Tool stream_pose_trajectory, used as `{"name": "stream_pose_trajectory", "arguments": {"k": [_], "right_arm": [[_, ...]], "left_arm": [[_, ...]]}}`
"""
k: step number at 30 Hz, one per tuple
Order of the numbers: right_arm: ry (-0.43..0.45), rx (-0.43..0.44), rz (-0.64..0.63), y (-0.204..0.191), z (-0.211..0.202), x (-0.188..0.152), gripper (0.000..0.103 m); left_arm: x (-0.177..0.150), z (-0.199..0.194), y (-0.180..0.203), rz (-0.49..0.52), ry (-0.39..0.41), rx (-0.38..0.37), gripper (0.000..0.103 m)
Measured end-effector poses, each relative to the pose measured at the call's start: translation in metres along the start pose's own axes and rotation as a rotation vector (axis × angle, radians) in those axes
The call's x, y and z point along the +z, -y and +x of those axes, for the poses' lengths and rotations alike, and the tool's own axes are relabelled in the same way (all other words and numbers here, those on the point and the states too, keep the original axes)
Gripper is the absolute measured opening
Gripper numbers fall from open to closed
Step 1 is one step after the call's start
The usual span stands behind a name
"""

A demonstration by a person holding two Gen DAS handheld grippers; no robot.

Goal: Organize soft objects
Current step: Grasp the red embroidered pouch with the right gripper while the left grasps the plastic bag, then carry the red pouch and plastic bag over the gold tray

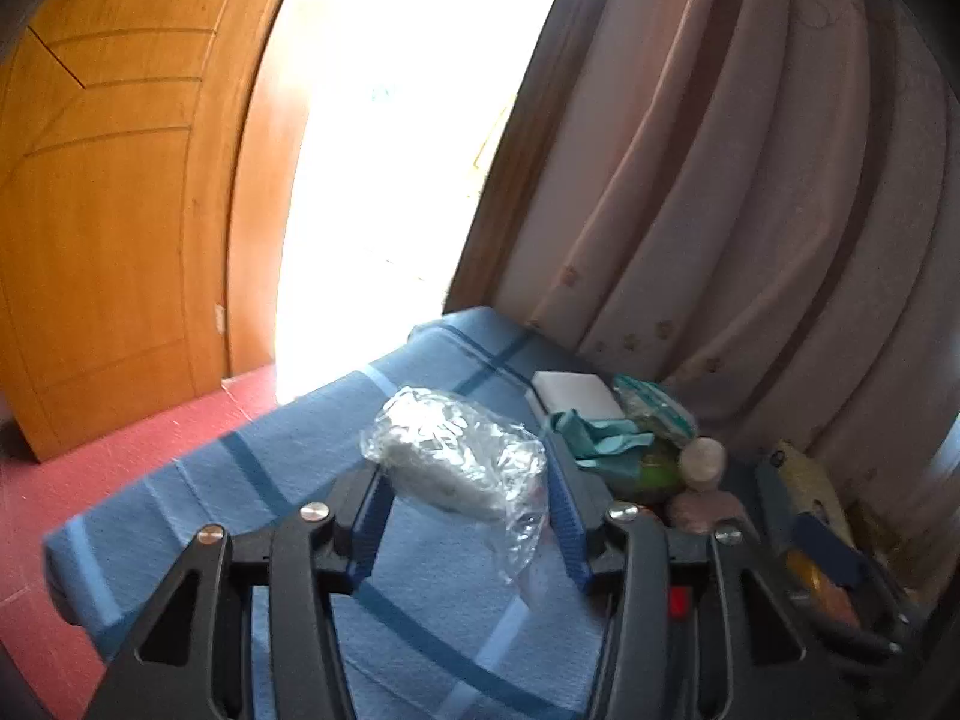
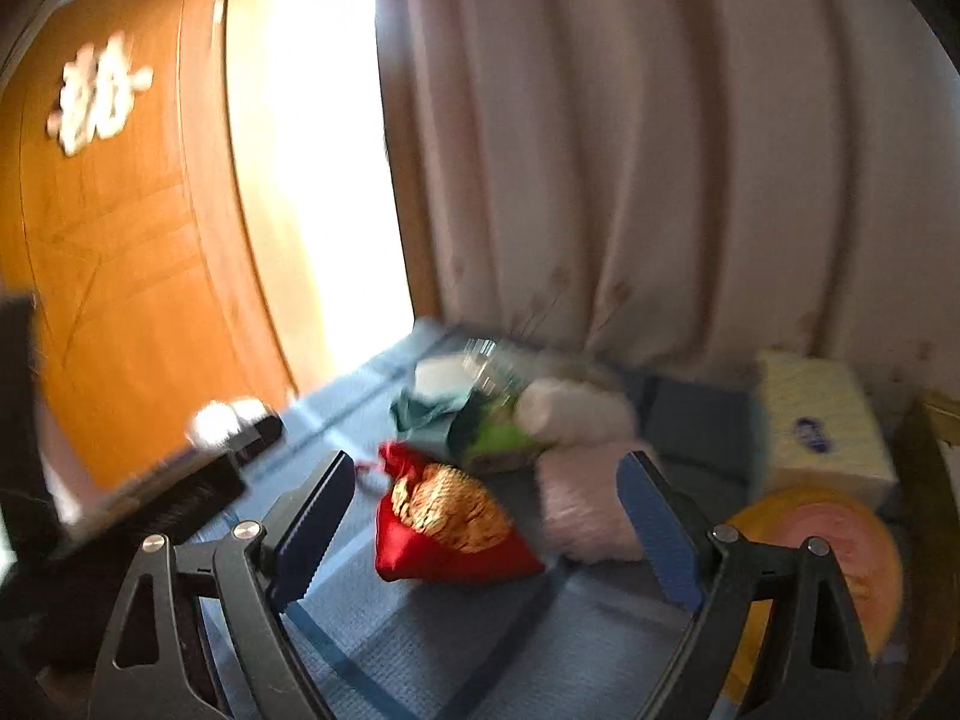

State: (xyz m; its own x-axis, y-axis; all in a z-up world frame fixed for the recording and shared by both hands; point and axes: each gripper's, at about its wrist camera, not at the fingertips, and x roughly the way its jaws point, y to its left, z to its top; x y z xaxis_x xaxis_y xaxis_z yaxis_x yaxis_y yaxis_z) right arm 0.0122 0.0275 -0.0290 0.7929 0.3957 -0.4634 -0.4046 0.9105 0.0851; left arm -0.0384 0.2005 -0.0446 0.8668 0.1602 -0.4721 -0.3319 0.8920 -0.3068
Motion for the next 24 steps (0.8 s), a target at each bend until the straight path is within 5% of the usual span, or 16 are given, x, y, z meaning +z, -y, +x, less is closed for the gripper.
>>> {"name": "stream_pose_trajectory", "arguments": {"k": [7,12,19,24], "right_arm": [[-0.202,0.079,-0.015,-0.012,0.058,0.002,0.088],[-0.333,0.022,-0.088,-0.025,0.090,-0.009,0.060],[-0.310,0.011,-0.054,-0.012,0.078,-0.011,0.030],[-0.213,0.033,-0.053,-0.008,0.044,-0.017,0.028]], "left_arm": [[0.007,0.007,-0.010,0.016,0.015,0.058,0.047],[0.008,0.012,-0.007,0.028,-0.004,0.059,0.047],[0.008,0.013,-0.001,0.053,0.001,0.073,0.047],[0.006,0.009,0.003,0.069,0.026,0.087,0.047]]}}
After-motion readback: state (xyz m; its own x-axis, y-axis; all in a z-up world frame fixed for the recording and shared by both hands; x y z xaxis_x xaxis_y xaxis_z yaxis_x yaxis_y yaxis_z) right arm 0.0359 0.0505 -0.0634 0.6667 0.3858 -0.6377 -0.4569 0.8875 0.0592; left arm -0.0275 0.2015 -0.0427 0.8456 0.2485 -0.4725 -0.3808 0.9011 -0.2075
